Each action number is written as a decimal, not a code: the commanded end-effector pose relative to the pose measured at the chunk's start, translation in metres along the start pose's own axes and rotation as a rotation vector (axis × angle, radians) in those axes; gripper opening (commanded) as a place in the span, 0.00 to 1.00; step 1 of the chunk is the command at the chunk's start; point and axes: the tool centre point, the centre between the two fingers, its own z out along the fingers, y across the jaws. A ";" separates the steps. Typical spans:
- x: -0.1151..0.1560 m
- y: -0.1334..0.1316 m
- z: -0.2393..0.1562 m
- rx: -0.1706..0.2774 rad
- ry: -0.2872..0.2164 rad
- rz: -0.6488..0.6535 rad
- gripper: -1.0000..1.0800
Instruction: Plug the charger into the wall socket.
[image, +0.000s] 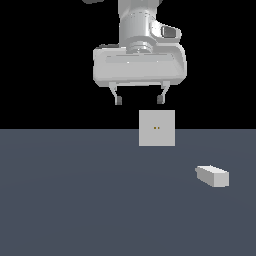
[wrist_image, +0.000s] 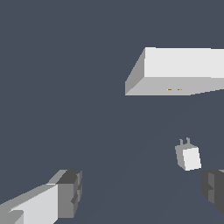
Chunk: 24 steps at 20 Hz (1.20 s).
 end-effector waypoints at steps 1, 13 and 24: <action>0.000 0.000 0.000 0.000 0.000 0.000 0.96; -0.008 0.013 0.009 0.004 0.043 -0.018 0.96; -0.025 0.047 0.033 0.013 0.156 -0.064 0.96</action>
